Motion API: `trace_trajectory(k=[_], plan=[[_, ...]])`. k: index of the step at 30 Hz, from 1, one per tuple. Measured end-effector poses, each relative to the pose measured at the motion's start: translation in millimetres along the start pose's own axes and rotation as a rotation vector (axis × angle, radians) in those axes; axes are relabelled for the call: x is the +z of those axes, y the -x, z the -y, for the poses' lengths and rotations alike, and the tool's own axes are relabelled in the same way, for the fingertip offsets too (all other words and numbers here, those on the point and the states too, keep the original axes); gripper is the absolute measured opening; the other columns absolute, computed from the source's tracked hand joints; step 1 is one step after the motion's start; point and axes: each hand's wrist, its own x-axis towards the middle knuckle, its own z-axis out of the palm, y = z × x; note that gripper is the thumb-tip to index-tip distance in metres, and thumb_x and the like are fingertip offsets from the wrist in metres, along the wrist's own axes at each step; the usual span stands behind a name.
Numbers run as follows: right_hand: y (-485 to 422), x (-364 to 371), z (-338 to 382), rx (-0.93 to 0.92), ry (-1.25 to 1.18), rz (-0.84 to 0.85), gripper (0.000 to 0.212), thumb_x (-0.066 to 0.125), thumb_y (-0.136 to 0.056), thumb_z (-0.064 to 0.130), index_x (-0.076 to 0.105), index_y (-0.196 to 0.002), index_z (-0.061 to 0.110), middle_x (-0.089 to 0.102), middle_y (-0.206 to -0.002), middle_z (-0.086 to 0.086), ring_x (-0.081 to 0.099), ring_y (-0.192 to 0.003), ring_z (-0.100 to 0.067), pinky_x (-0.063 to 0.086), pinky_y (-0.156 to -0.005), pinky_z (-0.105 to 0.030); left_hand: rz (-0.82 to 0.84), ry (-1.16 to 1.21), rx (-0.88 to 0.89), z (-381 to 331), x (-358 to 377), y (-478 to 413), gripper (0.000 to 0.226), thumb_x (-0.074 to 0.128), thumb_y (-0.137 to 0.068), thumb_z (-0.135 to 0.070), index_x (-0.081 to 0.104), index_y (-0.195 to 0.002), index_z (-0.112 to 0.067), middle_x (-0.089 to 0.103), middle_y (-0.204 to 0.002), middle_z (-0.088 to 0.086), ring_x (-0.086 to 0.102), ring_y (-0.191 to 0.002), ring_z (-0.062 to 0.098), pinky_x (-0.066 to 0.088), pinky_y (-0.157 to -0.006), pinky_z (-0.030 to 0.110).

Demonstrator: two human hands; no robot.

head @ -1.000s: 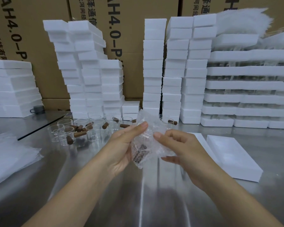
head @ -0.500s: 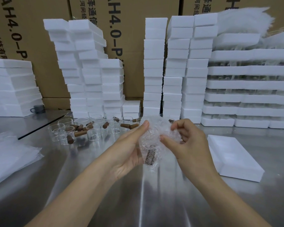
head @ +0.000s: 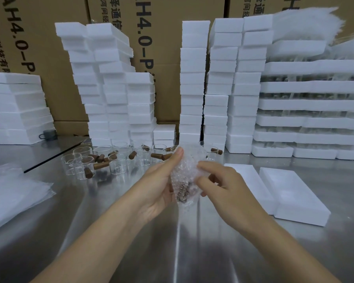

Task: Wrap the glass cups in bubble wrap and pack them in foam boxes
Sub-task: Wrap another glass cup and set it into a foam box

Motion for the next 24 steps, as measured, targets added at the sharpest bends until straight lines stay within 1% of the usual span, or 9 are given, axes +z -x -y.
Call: trace_trajectory(k=[2, 4, 7, 9, 12, 14, 17, 21, 24], plan=[[0.5, 1.6, -0.5, 0.001, -0.007, -0.122, 0.023, 0.071, -0.094, 0.030, 0.068, -0.114, 0.041, 0.065, -0.096, 0.030, 0.063, -0.079, -0.009, 0.043, -0.071, -0.011, -0.020, 0.043, 0.001, -0.4, -0.7, -1.0, 0.054, 0.067, -0.097, -0.057, 0.079, -0.128, -0.014, 0.075, -0.133, 0.016, 0.071, -0.126, 0.034, 0.056, -0.110, 0.050], [-0.8, 3.1, -2.7, -0.042, 0.003, -0.227, 0.031, 0.077, -0.089, 0.032, 0.063, -0.114, 0.043, 0.064, -0.114, 0.025, 0.062, -0.076, -0.011, 0.044, -0.072, -0.010, -0.026, 0.092, 0.004, -0.8, -0.8, -1.1, 0.057, 0.063, -0.100, -0.057, 0.074, -0.136, -0.014, 0.074, -0.135, 0.014, 0.071, -0.127, 0.031, 0.051, -0.113, 0.049], [-0.3, 4.6, -4.1, -0.071, -0.021, -0.314, 0.020, 0.079, -0.089, 0.031, 0.065, -0.102, 0.036, 0.066, -0.110, 0.017, 0.054, -0.066, -0.012, 0.042, -0.067, -0.013, -0.031, 0.130, -0.007, 0.4, 0.1, -1.2, 0.063, 0.060, -0.099, -0.060, 0.067, -0.143, -0.015, 0.074, -0.135, 0.013, 0.070, -0.128, 0.029, 0.047, -0.118, 0.048], [0.3, 6.5, -4.4, -0.070, -0.003, -0.275, 0.008, 0.074, -0.094, 0.037, 0.070, -0.100, 0.040, 0.069, -0.104, 0.021, 0.056, -0.063, -0.011, 0.043, -0.066, -0.013, -0.036, 0.149, -0.020, 3.3, 1.6, -2.2, 0.066, 0.060, -0.099, -0.062, 0.066, -0.143, -0.014, 0.073, -0.136, 0.013, 0.068, -0.131, 0.030, 0.043, -0.122, 0.049], [3.4, 12.5, -2.8, -0.045, 0.015, -0.051, 0.009, 0.064, -0.100, 0.043, 0.069, -0.102, 0.051, 0.069, -0.100, 0.028, 0.064, -0.069, -0.005, 0.050, -0.066, -0.019, -0.030, 0.131, -0.022, 9.9, 3.5, -4.0, 0.063, 0.064, -0.098, -0.061, 0.075, -0.133, -0.010, 0.073, -0.135, 0.018, 0.063, -0.136, 0.038, 0.035, -0.127, 0.056], [4.2, 13.6, -4.0, -0.029, 0.052, 0.040, 0.007, 0.062, -0.100, 0.043, 0.067, -0.100, 0.038, 0.068, -0.099, 0.017, 0.063, -0.071, -0.005, 0.051, -0.066, -0.029, -0.025, 0.061, -0.009, 13.4, 4.6, -4.5, 0.055, 0.066, -0.097, -0.059, 0.081, -0.124, -0.014, 0.076, -0.130, 0.017, 0.070, -0.127, 0.037, 0.037, -0.125, 0.059], [4.6, 9.1, -4.5, -0.008, 0.060, 0.076, 0.014, 0.063, -0.097, 0.047, 0.068, -0.102, 0.034, 0.070, -0.101, 0.017, 0.062, -0.069, -0.001, 0.045, -0.068, -0.024, -0.059, 0.011, -0.005, 15.4, 3.2, -4.7, 0.055, 0.069, -0.094, -0.061, 0.081, -0.122, -0.015, 0.076, -0.130, 0.017, 0.071, -0.125, 0.037, 0.041, -0.122, 0.059], [4.7, 7.5, -2.5, 0.021, 0.032, -0.122, 0.017, 0.068, -0.094, 0.045, 0.067, -0.111, 0.046, 0.069, -0.107, 0.028, 0.058, -0.065, 0.006, 0.046, -0.076, -0.023, -0.096, -0.014, 0.016, 11.8, 2.8, -2.7, 0.056, 0.071, -0.091, -0.065, 0.082, -0.121, -0.020, 0.078, -0.127, 0.014, 0.075, -0.109, 0.028, 0.053, -0.102, 0.045], [4.0, 5.1, 0.2, -0.021, 0.037, -0.243, 0.025, 0.069, -0.094, 0.044, 0.061, -0.118, 0.049, 0.064, -0.121, 0.024, 0.055, -0.063, -0.002, 0.046, -0.074, -0.027, -0.115, -0.058, 0.035, 11.4, 3.0, 0.4, 0.050, 0.075, -0.092, -0.060, 0.081, -0.124, -0.022, 0.078, -0.126, 0.011, 0.075, -0.118, 0.031, 0.053, -0.107, 0.050]])
